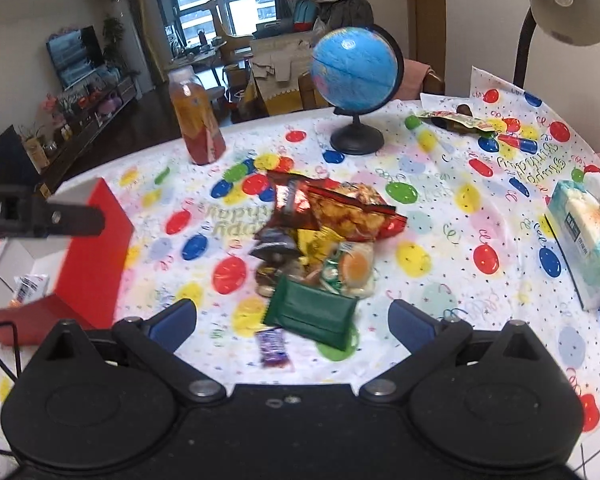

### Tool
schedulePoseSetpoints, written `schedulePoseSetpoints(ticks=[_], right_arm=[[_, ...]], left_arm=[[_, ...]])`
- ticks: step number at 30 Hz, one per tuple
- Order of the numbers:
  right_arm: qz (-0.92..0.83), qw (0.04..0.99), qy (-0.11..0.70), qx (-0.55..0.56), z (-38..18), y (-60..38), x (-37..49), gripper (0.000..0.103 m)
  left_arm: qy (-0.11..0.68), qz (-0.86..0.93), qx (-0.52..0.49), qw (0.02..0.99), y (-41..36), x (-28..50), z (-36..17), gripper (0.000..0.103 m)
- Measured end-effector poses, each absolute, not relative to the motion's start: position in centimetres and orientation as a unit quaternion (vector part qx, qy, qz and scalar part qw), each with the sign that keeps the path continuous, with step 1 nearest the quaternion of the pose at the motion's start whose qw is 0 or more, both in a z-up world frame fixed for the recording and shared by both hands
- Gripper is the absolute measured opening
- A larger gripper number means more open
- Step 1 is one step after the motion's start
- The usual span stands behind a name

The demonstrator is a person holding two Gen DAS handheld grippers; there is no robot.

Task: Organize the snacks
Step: 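Grasp the green packet with the right tool while the left tool grasps the black packet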

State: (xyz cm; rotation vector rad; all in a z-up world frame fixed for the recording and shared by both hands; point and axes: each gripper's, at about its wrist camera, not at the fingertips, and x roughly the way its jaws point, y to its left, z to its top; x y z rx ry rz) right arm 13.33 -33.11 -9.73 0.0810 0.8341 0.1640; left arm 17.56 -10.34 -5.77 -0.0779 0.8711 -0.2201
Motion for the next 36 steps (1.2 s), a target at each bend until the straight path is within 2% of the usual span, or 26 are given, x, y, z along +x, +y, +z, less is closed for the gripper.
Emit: schedulePoseSetpoints(ticks=[8, 14, 18, 28, 30, 36], right_arm=[[0.134, 0.894, 0.427, 0.029, -12.8, -35.3, 16.3, 0.095], [0.156, 0.878, 0.45, 0.033, -14.9, -36.6, 18.6, 0.082], [0.162, 0.871, 0.462, 0.041, -16.2, -37.1, 19.6, 0.079], [0.206, 0.853, 0.479, 0.013, -18.4, -36.2, 21.9, 0.072], [0.212, 0.85, 0.482, 0.012, -18.7, -36.1, 22.2, 0.066], [0.225, 0.84, 0.492, 0.03, -19.5, -36.5, 23.2, 0.059]], left_arm=[[0.464, -0.092, -0.013, 0.881, -15.0, 22.0, -8.7, 0.099], [0.51, -0.082, -0.023, 0.856, -17.2, 26.0, -10.9, 0.099], [0.534, -0.074, -0.029, 0.842, -18.5, 28.6, -12.2, 0.099], [0.581, -0.065, -0.056, 0.809, -19.7, 32.0, -15.4, 0.098], [0.589, -0.064, -0.069, 0.803, -19.5, 32.6, -16.0, 0.098], [0.607, -0.071, -0.102, 0.785, -19.3, 33.8, -17.0, 0.098]])
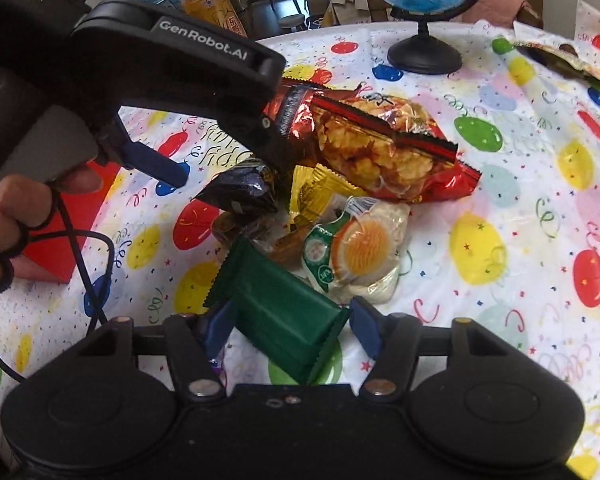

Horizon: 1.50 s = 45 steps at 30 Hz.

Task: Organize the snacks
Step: 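Grasp the green packet with the right tool while the left tool grasps the black packet, then carry the green and black packets into the box and open both tools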

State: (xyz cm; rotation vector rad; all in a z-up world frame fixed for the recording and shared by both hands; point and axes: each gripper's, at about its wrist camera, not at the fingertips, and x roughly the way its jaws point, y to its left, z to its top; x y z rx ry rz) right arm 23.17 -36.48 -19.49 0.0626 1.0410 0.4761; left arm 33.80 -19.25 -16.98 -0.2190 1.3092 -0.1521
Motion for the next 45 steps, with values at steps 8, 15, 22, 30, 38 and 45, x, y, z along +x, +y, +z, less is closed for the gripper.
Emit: schedulePoseSetpoints(ticks=[8, 15, 22, 30, 38, 45], right_arm=[[0.243, 0.832, 0.496, 0.052, -19.6, -37.3, 23.2, 0.037], [0.261, 0.831, 0.485, 0.072, -19.0, -37.8, 22.2, 0.019], [0.25, 0.842, 0.472, 0.076, -17.5, -36.9, 20.4, 0.011], [0.221, 0.857, 0.461, 0.063, -15.4, -35.4, 18.2, 0.008], [0.198, 0.873, 0.441, 0.069, -12.8, -34.4, 15.8, 0.008], [0.201, 0.887, 0.411, 0.065, -9.5, -32.0, 14.3, 0.007]], left_arm=[[0.625, -0.077, -0.104, 0.77, -19.5, 34.5, -18.1, 0.071], [0.624, -0.091, -0.113, 0.768, -19.1, 34.0, -18.0, 0.045], [0.61, -0.093, -0.108, 0.78, -18.1, 32.7, -16.9, 0.037], [0.588, -0.08, -0.114, 0.796, -15.5, 29.7, -15.0, 0.036], [0.552, -0.079, -0.121, 0.821, -12.3, 25.4, -11.0, 0.036], [0.523, -0.071, -0.122, 0.841, -9.1, 21.9, -8.0, 0.036]])
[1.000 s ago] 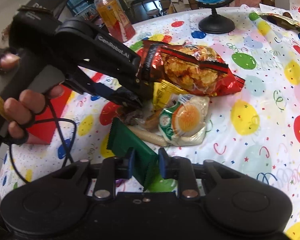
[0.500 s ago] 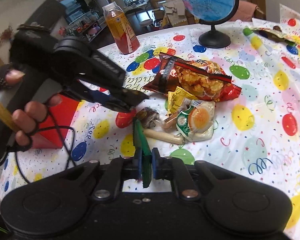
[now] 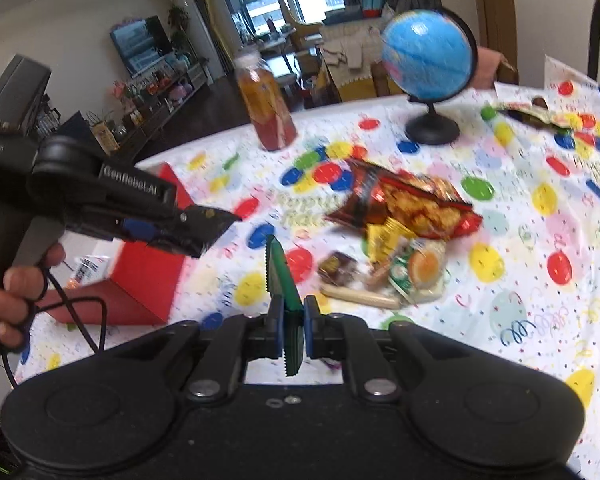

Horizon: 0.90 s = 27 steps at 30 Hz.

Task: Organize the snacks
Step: 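Carry the green and black packets into the box and open both tools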

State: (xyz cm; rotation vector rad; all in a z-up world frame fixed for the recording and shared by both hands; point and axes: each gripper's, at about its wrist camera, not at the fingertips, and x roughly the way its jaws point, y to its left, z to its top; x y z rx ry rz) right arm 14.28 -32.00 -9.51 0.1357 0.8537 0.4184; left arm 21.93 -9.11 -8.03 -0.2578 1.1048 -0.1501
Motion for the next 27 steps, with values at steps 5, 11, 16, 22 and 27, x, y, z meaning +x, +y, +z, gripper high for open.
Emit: schedulePoseSetpoints(ticks=[5, 11, 16, 22, 27], right_arm=[[0.217, 0.893, 0.391, 0.054, -7.3, -29.1, 13.6, 0.008], [0.247, 0.894, 0.372, 0.035, -5.4, -24.4, 13.7, 0.007], [0.274, 0.891, 0.361, 0.02, -4.4, -20.0, 14.2, 0.007], [0.298, 0.885, 0.358, 0.002, -3.9, -14.6, 15.2, 0.007], [0.306, 0.879, 0.367, -0.012, -4.4, -10.6, 16.4, 0.007]], left_arm=[[0.506, -0.065, -0.128, 0.85, -6.0, 19.8, -6.4, 0.036], [0.484, -0.046, -0.135, 0.863, -1.7, 17.6, -4.9, 0.036], [0.472, -0.022, -0.145, 0.869, 2.3, 16.3, -4.1, 0.036], [0.461, 0.011, -0.156, 0.874, 7.3, 15.5, -3.7, 0.036], [0.46, 0.036, -0.159, 0.873, 11.4, 15.8, -4.0, 0.036]])
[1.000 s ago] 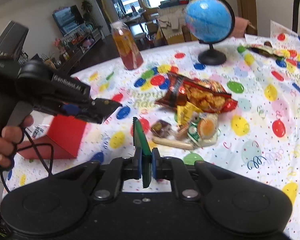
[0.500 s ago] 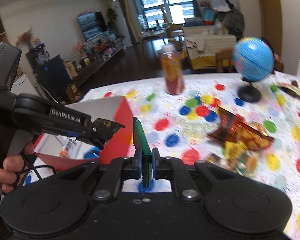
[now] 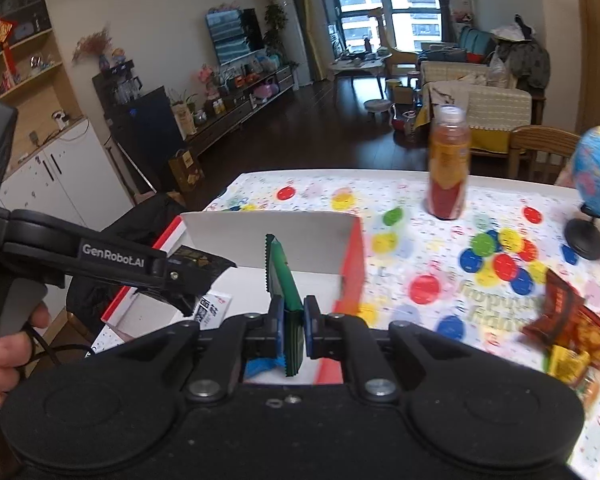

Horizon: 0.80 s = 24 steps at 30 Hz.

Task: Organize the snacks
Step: 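Carry the green and black packets into the box and open both tools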

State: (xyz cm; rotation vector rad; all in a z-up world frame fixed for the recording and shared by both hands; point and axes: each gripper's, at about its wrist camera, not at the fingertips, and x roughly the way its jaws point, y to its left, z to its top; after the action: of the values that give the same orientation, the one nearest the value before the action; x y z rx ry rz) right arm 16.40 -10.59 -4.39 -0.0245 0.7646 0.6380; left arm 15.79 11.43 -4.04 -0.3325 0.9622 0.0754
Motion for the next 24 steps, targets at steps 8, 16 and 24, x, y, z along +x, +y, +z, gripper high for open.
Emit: schedulePoseSetpoints(ticks=[8, 16, 24], right_arm=[[0.284, 0.869, 0.401, -0.054, -7.1, -5.3, 19.0, 0.007], [0.246, 0.865, 0.43, -0.081, -10.1, -2.7, 21.4, 0.007], [0.238, 0.852, 0.458, -0.091, -12.3, -1.9, 22.4, 0.007]], left_arm=[[0.492, 0.067, -0.154, 0.854, 16.3, 18.2, -7.1, 0.036], [0.516, 0.053, -0.129, 0.845, 16.4, 20.8, -10.0, 0.036], [0.541, 0.025, -0.094, 0.836, 14.7, 22.5, -12.5, 0.037]])
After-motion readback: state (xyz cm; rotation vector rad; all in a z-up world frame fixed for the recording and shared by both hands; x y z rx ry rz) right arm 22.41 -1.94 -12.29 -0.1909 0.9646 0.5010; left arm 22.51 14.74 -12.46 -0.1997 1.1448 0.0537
